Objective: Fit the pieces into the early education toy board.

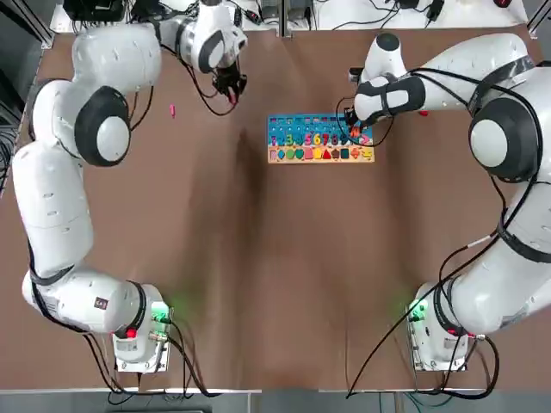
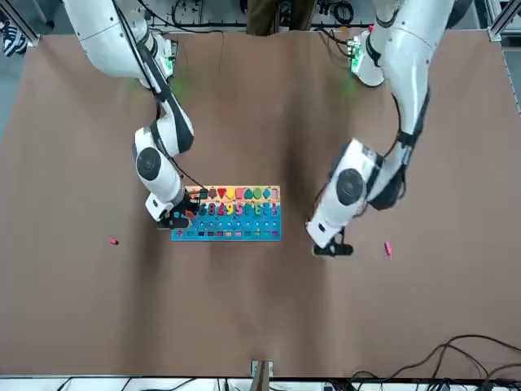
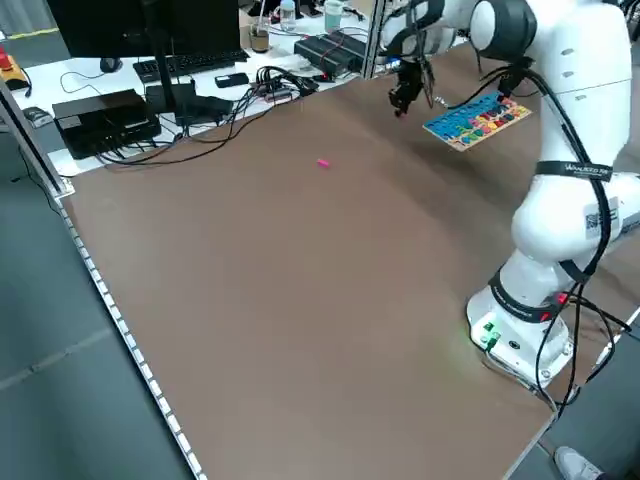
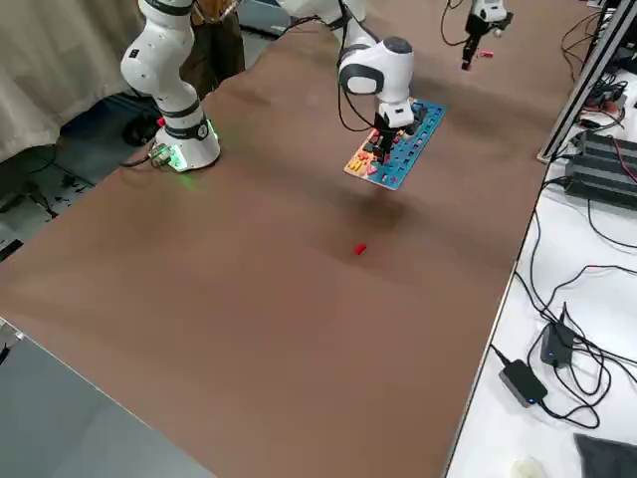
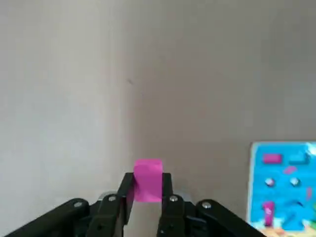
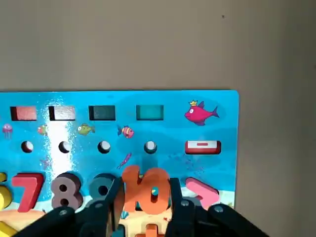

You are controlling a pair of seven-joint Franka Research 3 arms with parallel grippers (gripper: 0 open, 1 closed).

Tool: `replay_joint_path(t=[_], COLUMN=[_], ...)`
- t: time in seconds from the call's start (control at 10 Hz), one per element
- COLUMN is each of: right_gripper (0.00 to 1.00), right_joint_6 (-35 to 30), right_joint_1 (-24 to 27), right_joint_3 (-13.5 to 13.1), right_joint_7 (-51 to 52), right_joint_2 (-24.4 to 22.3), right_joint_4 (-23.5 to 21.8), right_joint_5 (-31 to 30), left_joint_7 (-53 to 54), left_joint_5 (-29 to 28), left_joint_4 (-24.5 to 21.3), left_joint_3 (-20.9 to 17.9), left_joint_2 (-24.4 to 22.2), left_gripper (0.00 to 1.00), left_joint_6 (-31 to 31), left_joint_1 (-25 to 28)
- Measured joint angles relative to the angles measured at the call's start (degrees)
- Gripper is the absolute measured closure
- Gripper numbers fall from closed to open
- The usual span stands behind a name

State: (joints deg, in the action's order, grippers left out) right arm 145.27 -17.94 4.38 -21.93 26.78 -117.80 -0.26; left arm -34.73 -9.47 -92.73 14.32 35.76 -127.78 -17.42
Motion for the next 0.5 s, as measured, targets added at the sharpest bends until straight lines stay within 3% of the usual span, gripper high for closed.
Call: replay_joint_path(t=[0.5], right_gripper=[0.58], right_joint_6=[0.33], right_joint_1=[-0.33], right_joint_3=[0.04], right_joint_7=[0.34], right_joint_2=[0.06], right_joint_4=[-1.63], right_joint_5=[-2.88], left_joint_7=[-9.48], left_joint_5=[0.0], left_joint_4=[-6.55], left_joint_3=[0.13], left_joint_2=[-2.91], left_gripper=[0.74], left_joint_6=[-1.05], left_joint_1=[-8.67])
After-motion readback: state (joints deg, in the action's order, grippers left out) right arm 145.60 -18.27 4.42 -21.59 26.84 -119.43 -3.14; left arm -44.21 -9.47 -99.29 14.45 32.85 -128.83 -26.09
